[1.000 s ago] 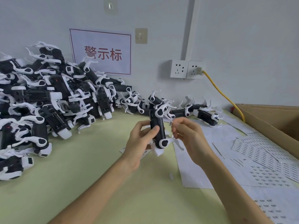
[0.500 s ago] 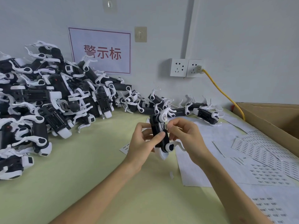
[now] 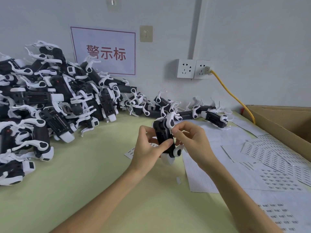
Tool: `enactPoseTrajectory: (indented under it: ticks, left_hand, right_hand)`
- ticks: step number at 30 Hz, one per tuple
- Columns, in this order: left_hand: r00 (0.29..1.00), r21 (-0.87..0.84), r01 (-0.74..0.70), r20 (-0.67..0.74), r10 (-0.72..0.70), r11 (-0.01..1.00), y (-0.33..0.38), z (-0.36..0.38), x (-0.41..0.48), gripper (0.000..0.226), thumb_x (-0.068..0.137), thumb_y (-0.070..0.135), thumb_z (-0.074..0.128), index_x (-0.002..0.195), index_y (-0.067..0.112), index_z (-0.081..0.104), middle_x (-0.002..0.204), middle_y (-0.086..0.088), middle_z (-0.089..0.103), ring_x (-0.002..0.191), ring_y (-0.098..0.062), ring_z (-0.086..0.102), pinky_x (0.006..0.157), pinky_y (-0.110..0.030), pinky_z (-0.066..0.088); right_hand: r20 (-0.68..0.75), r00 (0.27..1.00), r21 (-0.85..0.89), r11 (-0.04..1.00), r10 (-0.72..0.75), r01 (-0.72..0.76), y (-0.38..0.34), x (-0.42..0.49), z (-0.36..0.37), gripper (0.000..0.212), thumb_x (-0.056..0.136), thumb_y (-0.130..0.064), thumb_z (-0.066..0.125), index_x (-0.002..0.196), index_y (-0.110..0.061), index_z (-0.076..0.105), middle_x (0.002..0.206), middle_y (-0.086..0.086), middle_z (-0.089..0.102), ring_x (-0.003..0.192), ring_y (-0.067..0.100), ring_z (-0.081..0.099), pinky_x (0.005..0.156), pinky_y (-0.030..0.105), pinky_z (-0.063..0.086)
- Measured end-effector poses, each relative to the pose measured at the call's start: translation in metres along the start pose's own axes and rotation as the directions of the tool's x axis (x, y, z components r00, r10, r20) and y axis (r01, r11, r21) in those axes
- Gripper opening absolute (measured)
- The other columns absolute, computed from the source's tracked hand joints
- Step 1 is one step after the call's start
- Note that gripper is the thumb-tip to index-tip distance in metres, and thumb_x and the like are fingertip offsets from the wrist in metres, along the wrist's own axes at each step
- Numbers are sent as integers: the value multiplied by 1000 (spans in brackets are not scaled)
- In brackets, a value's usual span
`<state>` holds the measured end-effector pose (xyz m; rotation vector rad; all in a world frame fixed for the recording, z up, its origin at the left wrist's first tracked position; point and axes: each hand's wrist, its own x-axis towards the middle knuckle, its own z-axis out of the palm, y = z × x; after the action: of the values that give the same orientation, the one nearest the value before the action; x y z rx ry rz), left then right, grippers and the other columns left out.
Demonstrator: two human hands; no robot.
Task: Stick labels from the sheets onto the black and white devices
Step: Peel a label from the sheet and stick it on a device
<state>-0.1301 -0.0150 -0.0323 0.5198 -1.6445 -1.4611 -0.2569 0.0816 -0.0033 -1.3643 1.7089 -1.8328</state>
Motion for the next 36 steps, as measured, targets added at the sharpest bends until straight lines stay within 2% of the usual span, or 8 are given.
enactPoseTrajectory:
  ticks: [5,8,10,13,19,25,31,36]
  left_hand:
    - [999,31,-31,-16,31,999,-2,-1,0,60,59,47,84,101,23,49,103,2,72,94,-16,69,60,-26,55]
    - [999,81,-39,-34,41,996,-5,-2,1,53,65,38,86,101,23,49,99,8,71,92,-11,69,71,-40,59]
    - [998,96,-44,-39,48,994,-5,-2,1,52,67,35,86,102,22,49,102,3,70,93,-12,69,78,-49,60]
    - [997,112,-54,-46,60,992,-4,-2,1,52,67,35,86,102,22,49,104,1,69,94,-13,68,80,-54,59]
    - [997,125,-58,-43,64,990,-3,-1,-1,58,60,48,83,100,25,49,101,3,69,92,-11,67,81,-51,59]
    - [997,139,-50,-53,58,989,-2,-1,-1,59,59,51,83,100,25,49,101,4,70,93,-11,68,83,-49,59]
    - [997,139,-33,-71,43,990,-1,-1,0,54,65,41,86,101,26,49,103,4,70,93,-12,68,81,-55,59]
    - [996,145,-36,-74,47,989,-1,0,-1,52,67,38,86,100,25,49,96,14,69,92,-8,67,80,-56,59]
  right_hand:
    - [-26,1000,-19,1000,-15,14,-1,-1,3,14,96,-8,68,83,-12,68,64,-12,61,55,9,58,53,15,44]
    - [-46,999,-38,999,-27,25,-2,-2,5,16,96,-9,68,81,-13,67,62,-13,61,53,10,58,52,16,43]
    - [-62,997,-51,998,-35,32,-1,-3,7,17,96,-9,68,80,-15,66,63,-13,61,53,10,58,53,19,45]
    - [-77,996,-68,997,-33,28,0,-4,10,18,96,-10,68,80,-16,66,65,-12,62,53,10,59,53,23,47]
    - [-95,995,-81,996,-33,25,1,-4,9,18,97,-10,67,80,-17,65,66,-12,62,52,11,60,52,23,48]
    - [-94,995,-94,995,-37,29,-1,-5,10,17,97,-11,67,81,-17,66,68,-12,63,52,11,60,52,24,48]
    - [-50,998,-80,996,-29,25,-2,-6,10,16,99,-11,64,84,-16,65,62,-14,60,54,11,59,53,22,46]
    - [-50,999,-57,998,-17,14,-2,-6,9,17,99,-10,64,82,-14,65,61,-14,59,54,11,59,51,20,45]
